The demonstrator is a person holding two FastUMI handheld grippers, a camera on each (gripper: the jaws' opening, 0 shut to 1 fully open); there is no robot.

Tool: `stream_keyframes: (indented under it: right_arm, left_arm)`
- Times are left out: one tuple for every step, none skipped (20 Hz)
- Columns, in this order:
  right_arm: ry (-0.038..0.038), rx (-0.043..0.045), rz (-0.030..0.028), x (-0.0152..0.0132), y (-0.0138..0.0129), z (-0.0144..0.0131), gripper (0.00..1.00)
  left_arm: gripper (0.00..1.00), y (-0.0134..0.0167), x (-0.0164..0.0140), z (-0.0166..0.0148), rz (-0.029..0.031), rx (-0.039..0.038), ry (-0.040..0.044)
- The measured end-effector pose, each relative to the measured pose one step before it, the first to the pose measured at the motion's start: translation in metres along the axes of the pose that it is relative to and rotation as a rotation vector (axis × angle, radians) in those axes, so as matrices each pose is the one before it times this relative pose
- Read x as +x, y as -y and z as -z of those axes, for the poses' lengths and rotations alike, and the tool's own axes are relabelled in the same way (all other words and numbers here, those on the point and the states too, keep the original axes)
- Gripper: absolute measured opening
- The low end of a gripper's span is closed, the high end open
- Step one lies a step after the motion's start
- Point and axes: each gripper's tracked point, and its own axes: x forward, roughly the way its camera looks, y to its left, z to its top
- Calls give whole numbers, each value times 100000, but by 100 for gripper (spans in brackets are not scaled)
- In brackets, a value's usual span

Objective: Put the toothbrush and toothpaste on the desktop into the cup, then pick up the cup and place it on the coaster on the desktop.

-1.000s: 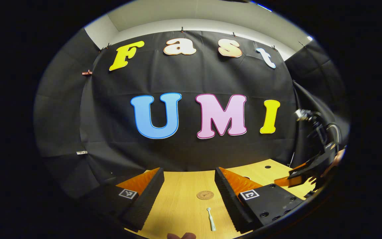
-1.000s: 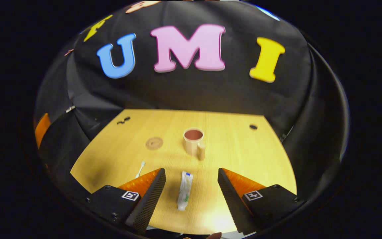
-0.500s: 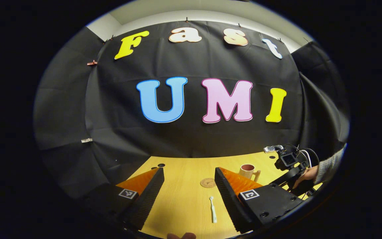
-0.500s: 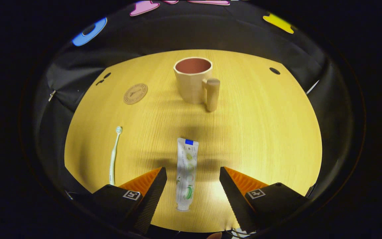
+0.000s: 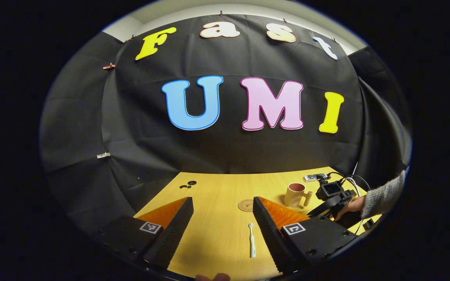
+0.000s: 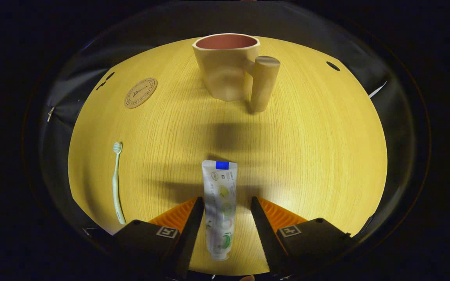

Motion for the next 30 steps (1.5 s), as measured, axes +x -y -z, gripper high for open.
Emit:
stream_keyframes:
  right_arm:
    - [905,152,-655,-117,-85,-337,74]
    - [-200,-62,638,-113,65,-41,72]
    - [83,883,167,-2,87,-117,71]
    - [-482,1199,445,67,164,136,61]
    - [-590,-376,-342,-34,-54,193,51]
    - [656,-1057,-774,2,71,-48,53]
    - [668,-530,-1048,-243,-65,51,51]
    - [1301,333,-957,88,41,-11,38]
    - [530,442,-1737,-89,-13,86,38]
    - [1048,1154,-2167,-237,-97,-32,41]
    - [664,1562,-2423,188,28,62,36]
    - [625,1832,-2428,88,147,101,36]
    - [1612,1660,-2365,-863,-75,-148,31]
    - [1648,1071,-2191,-122,141,-15,31]
    - [1854,712,-2748,-386,-146,-36,25]
    - [3074,994,-3317,-339,-110,-267,31]
    - [3018,870,-3034,-568,-48,-282,31]
    - [2722,318,-3319,-868,19,-336,31]
    - [2853,380,-3168,-839,-35,-498,31]
    - [2891,249,-3235,-900,-30,-500,31]
    - [2271,163,-3133,-586,5,-620,31]
    - [2821,106,-3247,-384,46,-631,31]
    - [3475,-201,-3353,-568,0,-617,30]
    - [4245,-1269,-3643,-160,-203,-878,27]
    - [3748,-2133,-2599,211,173,-579,30]
    - [3120,-2302,-2140,-35,229,-326,30]
    - [2245,-1431,-1987,119,172,-290,30]
    - [2290,-557,-2232,-480,-521,-531,30]
    - [2490,41,-2338,-387,-201,-616,30]
    - [2040,-744,-1557,-577,-83,-625,30]
  left_arm:
    - [97,109,245,236,104,177,-815]
    - [97,141,297,254,-63,286,-926]
    - [97,74,341,362,-136,235,-1047]
    - [97,220,355,207,419,60,-1029]
    - [97,301,317,426,619,-107,-1187]
    - [97,340,425,286,772,-126,-1285]
    - [97,363,525,436,629,-104,-1448]
    - [97,358,530,378,631,-271,-1818]
    - [97,309,478,495,319,-431,-1472]
    - [97,322,708,383,426,-339,-1976]
    - [97,320,557,641,563,-278,-2111]
    - [97,409,762,582,830,-295,-2314]
    - [97,577,1028,683,1451,-393,-3252]
    - [97,511,937,716,1481,-436,-3107]
    - [97,396,1185,885,1129,-363,-3937]
    - [96,282,1213,984,866,-657,-3948]
    - [96,268,1166,994,887,-806,-4614]
    - [96,119,1274,1143,481,-847,-5631]
    - [96,316,1181,1147,262,-781,-6091]
    - [96,161,1363,1320,468,-769,-6815]
    - [96,195,1132,1361,-160,-487,-5680]
    - [95,-22,941,882,-590,-149,-4832]
    - [95,-153,945,771,-730,398,-3685]
    - [95,-99,780,556,-1045,596,-3879]
    - [95,204,877,410,-842,858,-3099]
    - [95,152,603,335,-808,939,-2873]
    - [95,214,487,171,-775,1112,-1834]
    - [94,76,399,51,-908,671,-1399]
    - [93,70,565,134,-317,487,-1840]
    - [92,-150,440,290,-1302,172,-2105]
